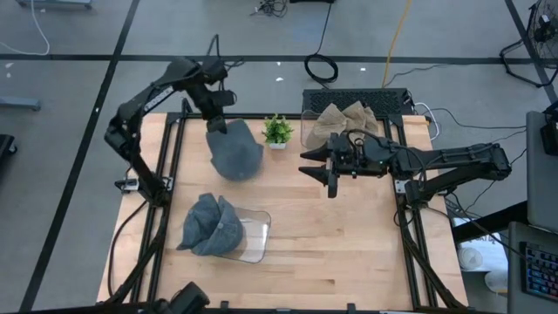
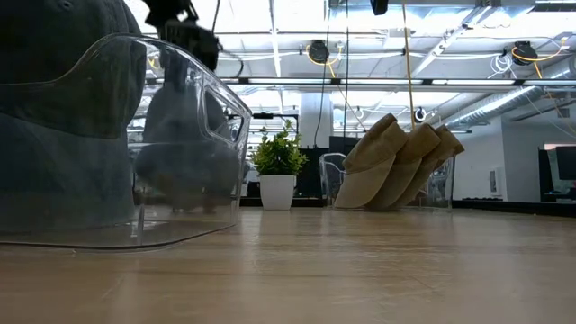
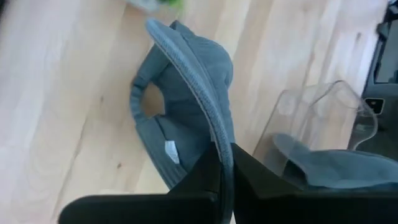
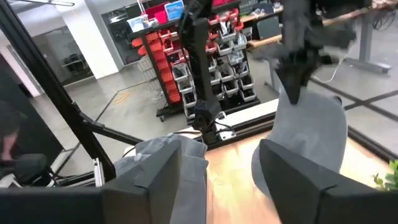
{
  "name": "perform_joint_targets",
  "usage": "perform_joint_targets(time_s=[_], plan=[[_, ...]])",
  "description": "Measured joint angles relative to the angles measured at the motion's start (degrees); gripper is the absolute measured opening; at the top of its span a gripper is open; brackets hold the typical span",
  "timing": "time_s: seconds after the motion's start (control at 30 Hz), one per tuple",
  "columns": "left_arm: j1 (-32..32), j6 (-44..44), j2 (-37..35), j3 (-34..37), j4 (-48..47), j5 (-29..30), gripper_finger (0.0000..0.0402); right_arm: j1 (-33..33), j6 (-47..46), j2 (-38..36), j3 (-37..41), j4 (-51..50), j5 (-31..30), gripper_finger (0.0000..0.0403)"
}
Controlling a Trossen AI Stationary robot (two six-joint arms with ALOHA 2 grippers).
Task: Pick & Place hat
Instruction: Put the gray cap into the bottom transparent bin
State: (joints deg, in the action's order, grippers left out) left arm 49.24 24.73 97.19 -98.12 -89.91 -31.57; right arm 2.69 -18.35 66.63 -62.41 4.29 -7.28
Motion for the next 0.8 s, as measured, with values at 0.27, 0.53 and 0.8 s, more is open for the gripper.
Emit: perform_joint_targets(time_s=[0.27,0.53,0.8], plan=[[-5.42,-4.34,-5.14,-5.67,0.18,-1.83,0.0008,-1.27,-0.22,0.00,0.00,0.59,-1.92,0.0306],[-10.12,-11.59,-8.69,-13.88,6.21,-1.83,0.0008,-2.36,2.52,0.00,0.00,1.77,-2.08,0.0326],[-12.83,-18.26,-9.29,-25.14,14.89,-1.46,0.0008,-2.05,0.97,0.00,0.00,2.88,-1.56,0.0314]])
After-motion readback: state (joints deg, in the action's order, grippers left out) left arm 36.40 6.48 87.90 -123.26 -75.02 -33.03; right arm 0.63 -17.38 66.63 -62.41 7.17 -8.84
